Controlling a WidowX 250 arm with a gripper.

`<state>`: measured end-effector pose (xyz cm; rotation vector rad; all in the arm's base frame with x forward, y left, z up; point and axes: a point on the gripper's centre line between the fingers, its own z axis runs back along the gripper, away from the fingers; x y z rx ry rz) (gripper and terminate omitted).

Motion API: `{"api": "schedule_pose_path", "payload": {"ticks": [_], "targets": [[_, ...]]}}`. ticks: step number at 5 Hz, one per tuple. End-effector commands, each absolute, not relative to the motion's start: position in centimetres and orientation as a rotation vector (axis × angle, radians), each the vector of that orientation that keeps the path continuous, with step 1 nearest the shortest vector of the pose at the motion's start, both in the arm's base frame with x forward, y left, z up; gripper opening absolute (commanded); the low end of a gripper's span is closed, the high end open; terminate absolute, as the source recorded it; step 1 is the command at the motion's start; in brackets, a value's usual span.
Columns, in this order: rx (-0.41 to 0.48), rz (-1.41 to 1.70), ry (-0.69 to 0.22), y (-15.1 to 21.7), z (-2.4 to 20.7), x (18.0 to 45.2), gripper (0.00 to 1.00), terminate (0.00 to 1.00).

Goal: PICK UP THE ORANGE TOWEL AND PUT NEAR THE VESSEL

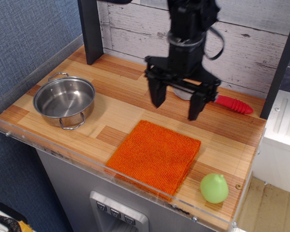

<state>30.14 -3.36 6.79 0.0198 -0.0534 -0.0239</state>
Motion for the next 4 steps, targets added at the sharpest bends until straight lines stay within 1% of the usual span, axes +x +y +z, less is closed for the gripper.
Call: {"api": "schedule_pose_path", "payload": {"ticks": [1,2,3,4], "targets": [[0.055,-0.024,-0.102,-2.9,5.8,27.9,1.00,0.00],[0.063,-0.043,-0.095,-3.3,4.5,27.1,1.00,0.00],[0.030,-0.052,-0.110,-3.2,3.5,26.4,1.00,0.00],[-0.010,-0.062,-0.147,-3.2,2.9,26.1,1.00,0.00]]}}
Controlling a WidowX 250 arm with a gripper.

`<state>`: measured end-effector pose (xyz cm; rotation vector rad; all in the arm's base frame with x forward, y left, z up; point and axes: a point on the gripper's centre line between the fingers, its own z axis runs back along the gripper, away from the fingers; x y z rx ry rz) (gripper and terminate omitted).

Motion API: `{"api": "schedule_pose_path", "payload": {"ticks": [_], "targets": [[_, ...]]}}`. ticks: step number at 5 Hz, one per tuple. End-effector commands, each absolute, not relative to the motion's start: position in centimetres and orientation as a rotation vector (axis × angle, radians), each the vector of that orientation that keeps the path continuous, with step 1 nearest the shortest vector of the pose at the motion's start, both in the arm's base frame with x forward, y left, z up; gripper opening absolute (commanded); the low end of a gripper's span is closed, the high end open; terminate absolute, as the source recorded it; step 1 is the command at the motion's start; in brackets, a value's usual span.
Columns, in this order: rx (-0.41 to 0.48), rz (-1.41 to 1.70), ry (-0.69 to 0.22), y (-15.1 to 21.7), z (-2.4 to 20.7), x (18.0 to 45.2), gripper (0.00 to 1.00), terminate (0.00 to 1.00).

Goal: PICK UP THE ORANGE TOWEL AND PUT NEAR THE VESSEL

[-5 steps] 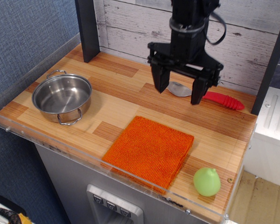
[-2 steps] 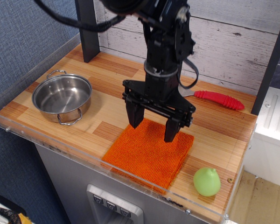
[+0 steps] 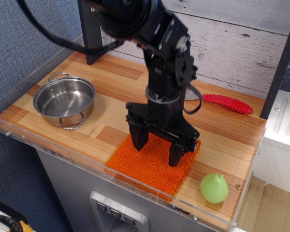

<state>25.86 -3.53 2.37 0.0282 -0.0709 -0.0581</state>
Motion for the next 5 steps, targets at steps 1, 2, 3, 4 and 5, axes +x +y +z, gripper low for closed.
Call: {"api": "schedule_pose_path", "payload": {"ticks": [1,2,3,4,5], "targets": [[0.004,-0.041,-0.140,-3.2,1.6,26.2,1.00,0.00],[-0.021,0.006,-0.178,-3.0,1.8,26.1,1.00,0.00],[-0.052,0.120,-0.164,-2.2,1.5,25.8,1.00,0.00],[-0.042,0.189,-0.141,-1.8,1.0,25.9,1.00,0.00],[-0.034,0.302,-0.105,-1.2,0.8,26.3,1.00,0.00]]}}
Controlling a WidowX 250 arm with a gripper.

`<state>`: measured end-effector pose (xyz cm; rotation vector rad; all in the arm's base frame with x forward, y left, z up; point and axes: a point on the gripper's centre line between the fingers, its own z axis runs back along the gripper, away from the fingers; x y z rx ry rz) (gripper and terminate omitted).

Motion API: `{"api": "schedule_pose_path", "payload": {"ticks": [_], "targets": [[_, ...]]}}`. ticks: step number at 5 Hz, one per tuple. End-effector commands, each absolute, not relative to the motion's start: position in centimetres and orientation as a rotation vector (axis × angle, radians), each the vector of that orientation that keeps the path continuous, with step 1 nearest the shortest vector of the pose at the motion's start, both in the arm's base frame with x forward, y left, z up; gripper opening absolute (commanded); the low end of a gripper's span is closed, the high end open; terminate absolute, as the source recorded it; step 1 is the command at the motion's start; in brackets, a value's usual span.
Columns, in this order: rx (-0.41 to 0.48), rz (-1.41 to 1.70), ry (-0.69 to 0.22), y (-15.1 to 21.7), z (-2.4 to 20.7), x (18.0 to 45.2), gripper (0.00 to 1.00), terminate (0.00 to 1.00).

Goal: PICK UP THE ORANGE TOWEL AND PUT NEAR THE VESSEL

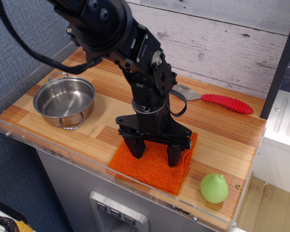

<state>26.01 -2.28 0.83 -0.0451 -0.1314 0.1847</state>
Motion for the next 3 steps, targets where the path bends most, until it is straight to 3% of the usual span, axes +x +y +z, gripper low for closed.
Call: {"api": "schedule_pose_path", "payload": {"ticks": [1,3], "targets": [[0.024,0.473,-0.069,-0.8,0.5,27.0,1.00,0.00],[0.056,0.653,-0.073,1.0,0.0,27.5,1.00,0.00]]}}
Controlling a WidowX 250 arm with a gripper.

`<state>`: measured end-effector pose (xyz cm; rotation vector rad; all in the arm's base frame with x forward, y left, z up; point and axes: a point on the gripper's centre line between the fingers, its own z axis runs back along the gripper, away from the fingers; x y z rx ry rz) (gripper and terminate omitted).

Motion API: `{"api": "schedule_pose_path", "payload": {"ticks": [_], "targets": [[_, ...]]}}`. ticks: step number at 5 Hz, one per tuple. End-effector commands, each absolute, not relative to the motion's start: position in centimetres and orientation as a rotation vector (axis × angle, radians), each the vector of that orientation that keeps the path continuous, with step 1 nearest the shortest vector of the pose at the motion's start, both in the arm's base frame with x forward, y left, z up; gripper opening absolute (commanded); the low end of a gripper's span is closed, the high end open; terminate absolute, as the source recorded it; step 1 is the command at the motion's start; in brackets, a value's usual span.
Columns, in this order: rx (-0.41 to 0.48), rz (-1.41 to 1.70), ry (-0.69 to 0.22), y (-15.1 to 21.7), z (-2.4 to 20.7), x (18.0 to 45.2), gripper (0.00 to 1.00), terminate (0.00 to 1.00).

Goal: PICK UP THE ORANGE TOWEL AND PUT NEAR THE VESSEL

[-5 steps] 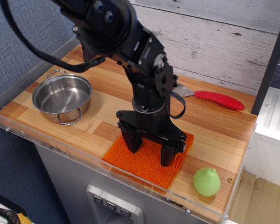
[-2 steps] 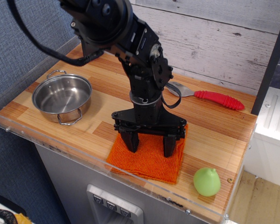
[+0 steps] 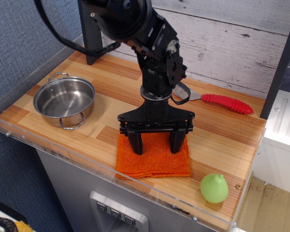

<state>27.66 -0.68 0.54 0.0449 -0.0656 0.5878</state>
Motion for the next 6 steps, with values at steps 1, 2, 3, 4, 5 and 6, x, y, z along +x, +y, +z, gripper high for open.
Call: {"api": "schedule_pose_path", "payload": {"ticks": [1,2,3,4,5,6], "targets": [[0.078,0.652,-0.086,1.8,-0.1,28.1,1.00,0.00],[0.076,0.648,-0.102,2.6,-0.3,28.7,1.00,0.00],[0.066,0.643,-0.105,3.4,-0.5,29.5,1.00,0.00],[0.100,0.650,-0.100,4.4,-0.6,29.6,1.00,0.00],[0.092,0.663,-0.107,5.3,-0.4,30.0,1.00,0.00],[0.099,0.665,-0.095,5.9,-0.6,30.6,1.00,0.00]]}}
